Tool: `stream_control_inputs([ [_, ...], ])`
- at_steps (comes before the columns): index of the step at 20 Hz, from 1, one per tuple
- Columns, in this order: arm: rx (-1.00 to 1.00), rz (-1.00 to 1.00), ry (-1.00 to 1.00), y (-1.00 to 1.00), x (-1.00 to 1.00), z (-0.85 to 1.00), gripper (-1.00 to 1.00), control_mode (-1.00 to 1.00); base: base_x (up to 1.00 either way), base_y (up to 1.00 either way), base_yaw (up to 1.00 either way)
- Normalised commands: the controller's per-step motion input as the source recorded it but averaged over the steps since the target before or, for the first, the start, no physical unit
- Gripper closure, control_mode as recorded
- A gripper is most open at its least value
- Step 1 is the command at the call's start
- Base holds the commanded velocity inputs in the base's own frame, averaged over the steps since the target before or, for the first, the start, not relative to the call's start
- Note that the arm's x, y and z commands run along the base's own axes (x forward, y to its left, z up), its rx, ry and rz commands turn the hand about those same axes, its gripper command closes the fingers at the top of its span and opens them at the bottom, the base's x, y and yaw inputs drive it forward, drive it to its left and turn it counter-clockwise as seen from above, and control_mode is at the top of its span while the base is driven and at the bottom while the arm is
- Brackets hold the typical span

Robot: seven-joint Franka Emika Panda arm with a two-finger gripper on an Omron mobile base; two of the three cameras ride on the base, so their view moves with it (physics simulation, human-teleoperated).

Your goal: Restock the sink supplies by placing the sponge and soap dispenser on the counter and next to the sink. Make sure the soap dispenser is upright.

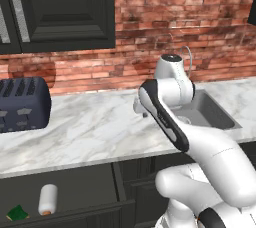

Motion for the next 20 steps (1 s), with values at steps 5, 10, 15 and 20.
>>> stream_control_inputs([
  [5, 0.15, 0.00, 0.04, 0.87, -0.06, -0.85, -1.00, -1.00, 0.00, 0.00, 0.00],
  [10, 0.10, 0.00, 0.11, 0.53, -0.14, -0.80, -1.00, -1.00, 0.00, 0.00, 0.00],
  [15, 0.06, 0.00, 0.00, 0.52, -0.34, -0.56, -1.00, -1.00, 0.00, 0.00, 0.00],
  [20, 0.01, 0.00, 0.09, 0.74, 0.00, -0.49, -1.00, -1.00, 0.00, 0.00, 0.00],
])
